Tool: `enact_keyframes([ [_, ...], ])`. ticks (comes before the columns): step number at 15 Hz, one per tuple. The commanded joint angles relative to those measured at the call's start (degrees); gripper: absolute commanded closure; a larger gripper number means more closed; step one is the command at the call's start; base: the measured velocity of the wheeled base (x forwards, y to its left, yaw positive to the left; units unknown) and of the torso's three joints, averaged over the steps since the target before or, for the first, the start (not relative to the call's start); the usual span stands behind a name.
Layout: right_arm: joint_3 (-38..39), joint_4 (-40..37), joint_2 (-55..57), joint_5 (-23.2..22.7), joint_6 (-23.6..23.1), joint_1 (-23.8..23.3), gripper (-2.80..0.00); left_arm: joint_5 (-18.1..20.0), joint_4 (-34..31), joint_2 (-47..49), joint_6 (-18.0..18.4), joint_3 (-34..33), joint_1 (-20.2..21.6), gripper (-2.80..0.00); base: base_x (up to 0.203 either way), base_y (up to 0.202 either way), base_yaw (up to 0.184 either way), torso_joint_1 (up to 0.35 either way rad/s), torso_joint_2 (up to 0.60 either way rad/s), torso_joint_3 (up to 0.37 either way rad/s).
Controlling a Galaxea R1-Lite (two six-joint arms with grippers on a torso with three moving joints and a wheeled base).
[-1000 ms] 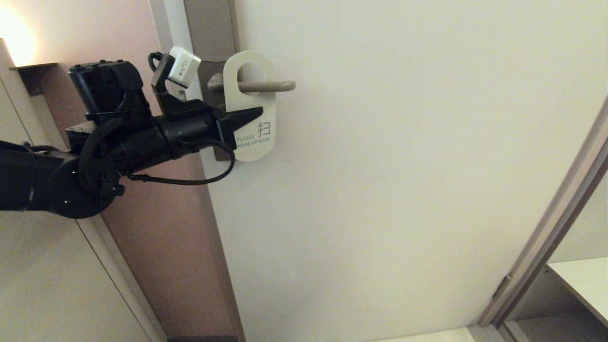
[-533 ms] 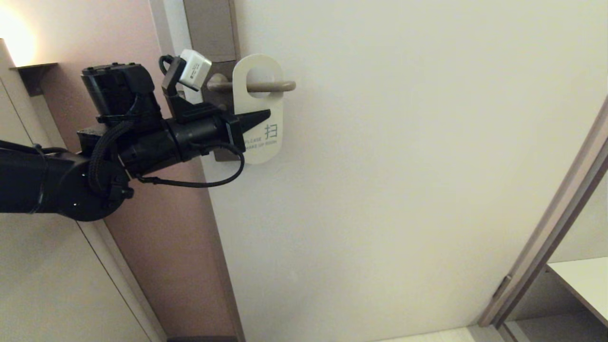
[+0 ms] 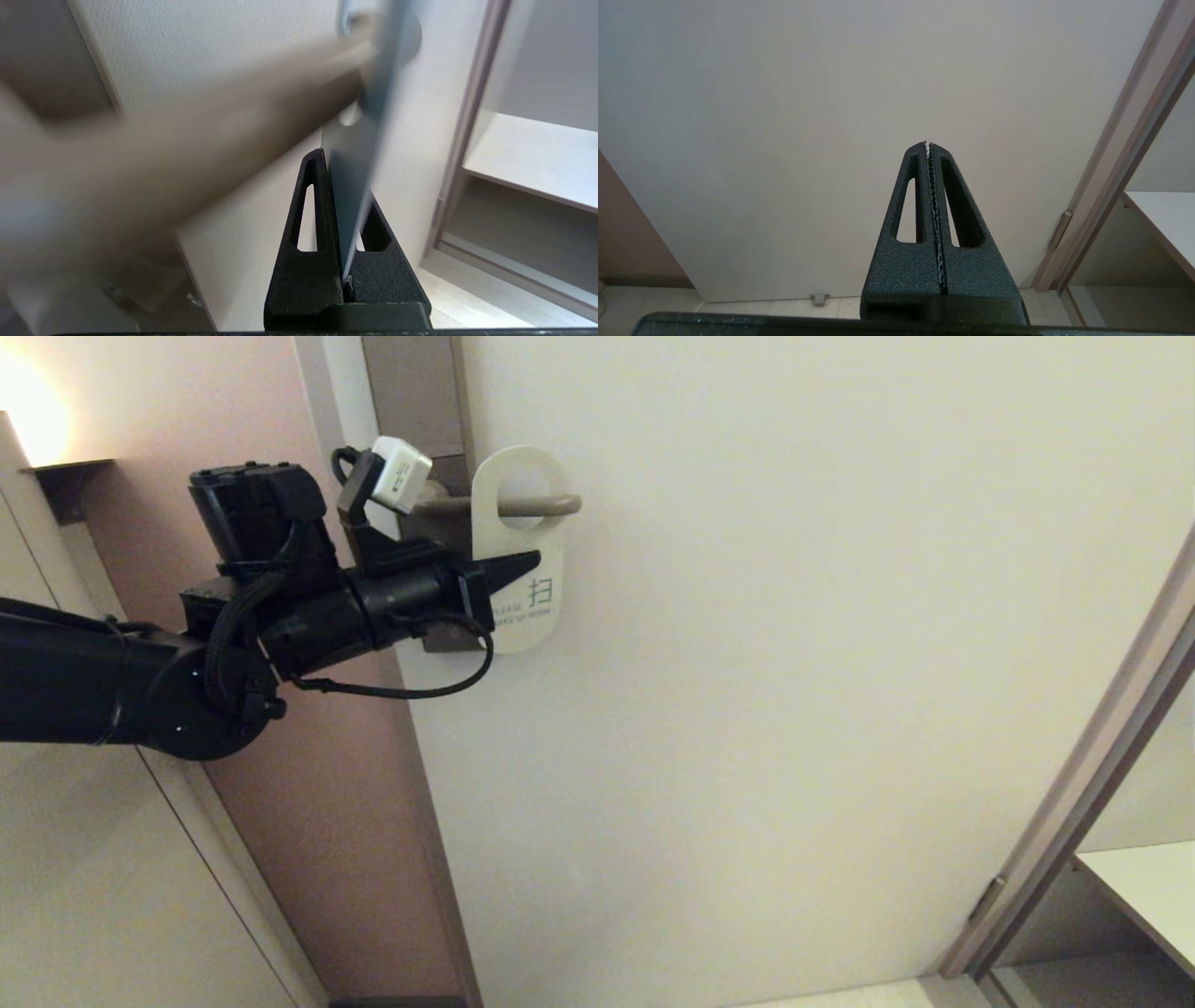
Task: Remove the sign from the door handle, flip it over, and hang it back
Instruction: Take down the sign
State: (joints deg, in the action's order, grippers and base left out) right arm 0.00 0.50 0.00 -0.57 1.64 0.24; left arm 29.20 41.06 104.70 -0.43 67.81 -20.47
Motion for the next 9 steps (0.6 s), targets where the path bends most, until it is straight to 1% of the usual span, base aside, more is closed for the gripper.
enact_keyframes([
  [1, 0.0, 0.0, 0.1, 0.0, 0.0, 0.0, 0.00, -1.3, 0.2, 1.0, 0.0, 1.7, -0.1, 0.00, 0.000, 0.000, 0.000, 0.000, 0.00, 0.000],
  [3, 0.0, 0.0, 0.0, 0.0, 0.0, 0.0, 0.00, -3.8, 0.3, 1.2, 0.0, 1.9, -1.0, 0.00, 0.000, 0.000, 0.000, 0.000, 0.00, 0.000],
  [9, 0.0, 0.0, 0.0, 0.0, 0.0, 0.0, 0.00, -4.2, 0.2, -0.3, 0.2, 1.3, -1.7, 0.00, 0.000, 0.000, 0.000, 0.000, 0.00, 0.000],
])
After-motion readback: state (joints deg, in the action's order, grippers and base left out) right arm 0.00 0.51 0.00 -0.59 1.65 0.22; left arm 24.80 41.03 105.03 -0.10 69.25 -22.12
